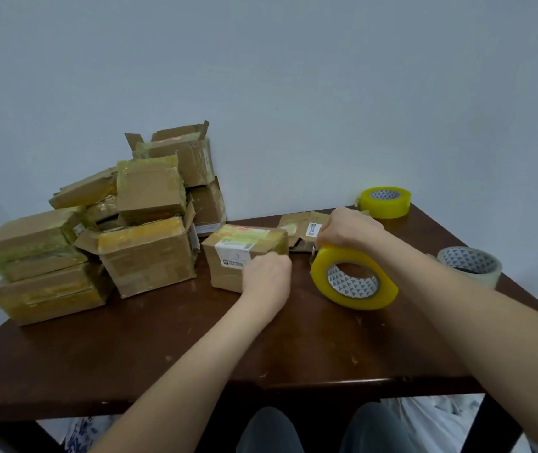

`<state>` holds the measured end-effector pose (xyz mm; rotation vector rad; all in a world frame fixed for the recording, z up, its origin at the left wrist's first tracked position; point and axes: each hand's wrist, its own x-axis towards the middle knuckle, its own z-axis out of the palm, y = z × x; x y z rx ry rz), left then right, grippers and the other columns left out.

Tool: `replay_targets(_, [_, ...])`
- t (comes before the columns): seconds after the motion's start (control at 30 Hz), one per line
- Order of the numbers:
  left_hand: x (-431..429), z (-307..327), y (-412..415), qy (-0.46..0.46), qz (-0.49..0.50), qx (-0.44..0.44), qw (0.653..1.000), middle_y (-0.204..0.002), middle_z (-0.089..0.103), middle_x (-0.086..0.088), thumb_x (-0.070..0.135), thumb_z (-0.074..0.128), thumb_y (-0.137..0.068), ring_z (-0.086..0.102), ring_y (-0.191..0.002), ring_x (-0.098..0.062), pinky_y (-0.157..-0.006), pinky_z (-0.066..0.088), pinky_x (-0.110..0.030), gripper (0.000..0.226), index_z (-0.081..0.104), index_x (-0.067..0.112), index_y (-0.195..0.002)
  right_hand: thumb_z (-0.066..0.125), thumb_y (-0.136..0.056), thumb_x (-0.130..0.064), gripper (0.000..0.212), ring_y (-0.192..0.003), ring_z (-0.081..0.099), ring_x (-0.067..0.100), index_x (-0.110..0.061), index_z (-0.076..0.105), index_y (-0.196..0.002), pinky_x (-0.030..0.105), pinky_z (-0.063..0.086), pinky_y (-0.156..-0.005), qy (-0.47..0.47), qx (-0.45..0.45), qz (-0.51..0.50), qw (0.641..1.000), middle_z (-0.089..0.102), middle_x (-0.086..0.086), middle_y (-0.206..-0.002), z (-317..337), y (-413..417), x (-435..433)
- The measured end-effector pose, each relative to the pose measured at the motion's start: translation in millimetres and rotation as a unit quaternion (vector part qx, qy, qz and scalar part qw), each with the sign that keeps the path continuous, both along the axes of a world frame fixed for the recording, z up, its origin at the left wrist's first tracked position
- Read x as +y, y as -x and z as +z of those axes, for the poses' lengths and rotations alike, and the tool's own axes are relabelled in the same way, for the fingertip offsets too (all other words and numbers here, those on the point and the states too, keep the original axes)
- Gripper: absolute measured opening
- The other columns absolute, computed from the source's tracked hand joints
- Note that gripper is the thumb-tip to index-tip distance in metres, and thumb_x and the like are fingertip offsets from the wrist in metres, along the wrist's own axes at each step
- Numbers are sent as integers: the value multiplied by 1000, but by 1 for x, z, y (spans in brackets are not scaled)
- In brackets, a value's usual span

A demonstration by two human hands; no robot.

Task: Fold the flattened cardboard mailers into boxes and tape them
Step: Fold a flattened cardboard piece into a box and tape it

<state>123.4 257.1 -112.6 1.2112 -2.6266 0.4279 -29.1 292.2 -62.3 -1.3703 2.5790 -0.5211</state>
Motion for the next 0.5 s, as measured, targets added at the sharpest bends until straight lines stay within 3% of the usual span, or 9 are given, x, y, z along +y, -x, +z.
replay_targets(0.1, [-3, -8, -4, 7, -31, 60, 998, -111, 61, -5, 19, 42, -97, 62, -98, -30, -66, 44, -34, 33, 56, 18, -127, 67, -72, -40, 33, -89, 63, 25, -20, 71, -98, 31, 49, -67, 22, -35, 9, 999, 64, 2, -89, -1, 11, 6])
replay_targets(0.2, [3, -15, -3, 8, -53, 83, 995, -113, 60, -5, 22, 40, -97, 62, -97, -30, -65, 43, -34, 34, 51, 14, -128, 65, -73, -38, 27, -89, 65, 23, -20, 76, -88, 39, 57, -79, 79, -96, 31, 992, 71, 3, -92, -4, 22, 9])
replay_targets(0.3, [8, -37, -7, 7, -93, 136, 986, -103, 63, -3, 18, 50, -92, 65, -74, -25, -51, 42, -31, 32, 52, 13, -124, 69, -81, -31, 12, -95, 64, 21, -21, 76, -78, 42, 55, -87, 175, -165, 40, 970, 72, 4, -96, -7, 32, 17])
replay_targets(0.4, [6, -56, -12, 10, -116, 153, 981, -91, 67, -1, 14, 66, -81, 62, -52, -20, -38, 38, -25, 33, 59, 13, -114, 69, -86, -28, 13, -98, 61, 17, -19, 76, -92, 37, 52, -90, 231, -216, 33, 948, 69, 0, -100, -8, 39, 22])
replay_targets(0.5, [1, -54, -8, 1, -68, 117, 991, -107, 60, -3, 16, 50, -93, 65, -76, -25, -51, 37, -28, 37, 44, 15, -130, 67, -86, -29, 12, -100, 59, 16, -22, 75, -91, 35, 50, -90, 263, -226, 15, 938, 67, -4, -98, -10, 46, 26])
